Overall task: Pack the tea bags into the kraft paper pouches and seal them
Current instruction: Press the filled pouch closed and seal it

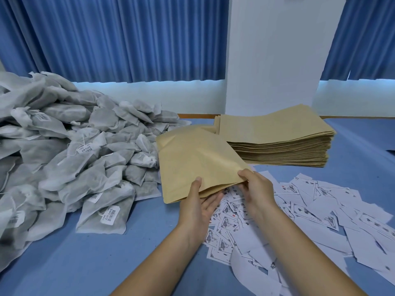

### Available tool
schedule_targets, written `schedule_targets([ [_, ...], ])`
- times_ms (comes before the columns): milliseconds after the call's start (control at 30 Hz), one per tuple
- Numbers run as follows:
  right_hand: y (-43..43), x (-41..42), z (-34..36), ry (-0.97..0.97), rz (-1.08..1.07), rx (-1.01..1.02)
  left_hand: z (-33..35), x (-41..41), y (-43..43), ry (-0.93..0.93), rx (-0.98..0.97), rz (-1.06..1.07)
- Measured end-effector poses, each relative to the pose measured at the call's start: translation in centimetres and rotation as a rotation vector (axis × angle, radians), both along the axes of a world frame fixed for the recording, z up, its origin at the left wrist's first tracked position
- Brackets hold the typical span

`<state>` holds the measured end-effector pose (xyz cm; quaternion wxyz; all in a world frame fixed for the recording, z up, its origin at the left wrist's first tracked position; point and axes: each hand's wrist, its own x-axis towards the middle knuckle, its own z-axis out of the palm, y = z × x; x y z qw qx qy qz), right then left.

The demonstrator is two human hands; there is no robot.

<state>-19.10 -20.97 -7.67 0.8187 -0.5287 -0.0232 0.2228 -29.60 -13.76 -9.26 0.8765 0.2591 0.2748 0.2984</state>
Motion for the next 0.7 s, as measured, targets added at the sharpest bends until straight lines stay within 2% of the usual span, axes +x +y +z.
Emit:
schedule_targets([
  [133,0.2,0.5,-0.2,-0.012,-0.008,-0.047,-0.3,0.1,-0.3,0.018,-0.055,0.005],
  [400,-0.1,0.8,-0.5,-0.133,-0.046,-0.167,-0.6,0.1,-0.2,0.014,-0.037,-0.024],
  [567,0.5,-0.2,-0.9,-0.029,0.044,-0.135,-0.4,0.1,-0.2,0.013,-0.009,-0.045],
  [700,0.7,-0.4,-1.1,-0.035,0.083,-0.178,-0.4,0.1,-0.3,0.022,0.023,-0.047],
])
